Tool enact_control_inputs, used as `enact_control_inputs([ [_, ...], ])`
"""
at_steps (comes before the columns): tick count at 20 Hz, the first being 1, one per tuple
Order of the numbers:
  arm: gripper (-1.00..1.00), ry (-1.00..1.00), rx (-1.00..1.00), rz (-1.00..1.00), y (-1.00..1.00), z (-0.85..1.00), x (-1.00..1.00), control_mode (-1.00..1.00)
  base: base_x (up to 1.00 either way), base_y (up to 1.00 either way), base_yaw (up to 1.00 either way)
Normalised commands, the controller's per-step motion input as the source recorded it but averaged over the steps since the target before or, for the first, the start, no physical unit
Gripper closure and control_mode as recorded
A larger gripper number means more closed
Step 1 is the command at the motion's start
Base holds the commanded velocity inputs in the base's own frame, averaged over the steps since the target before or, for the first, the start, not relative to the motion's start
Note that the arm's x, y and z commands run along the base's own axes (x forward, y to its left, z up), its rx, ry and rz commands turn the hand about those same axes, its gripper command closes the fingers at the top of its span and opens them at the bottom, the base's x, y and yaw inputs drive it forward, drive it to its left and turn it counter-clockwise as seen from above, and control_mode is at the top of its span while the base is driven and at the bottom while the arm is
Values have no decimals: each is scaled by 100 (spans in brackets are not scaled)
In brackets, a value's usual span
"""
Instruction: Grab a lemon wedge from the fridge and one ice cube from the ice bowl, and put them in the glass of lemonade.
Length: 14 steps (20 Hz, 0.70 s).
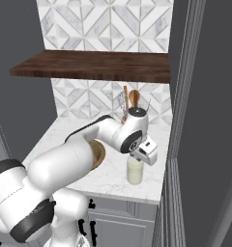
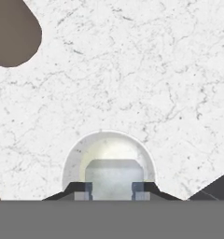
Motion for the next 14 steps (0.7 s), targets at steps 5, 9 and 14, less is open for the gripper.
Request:
enact_control_inputs([
  [5, 100, 0, 0, 0, 0, -3, 0, -100, 0, 0, 0],
  [9, 100, 0, 0, 0, 0, 0, 0, -100, 0, 0, 0],
  [14, 100, 0, 0, 0, 3, 0, 0, -100, 0, 0, 0],
])
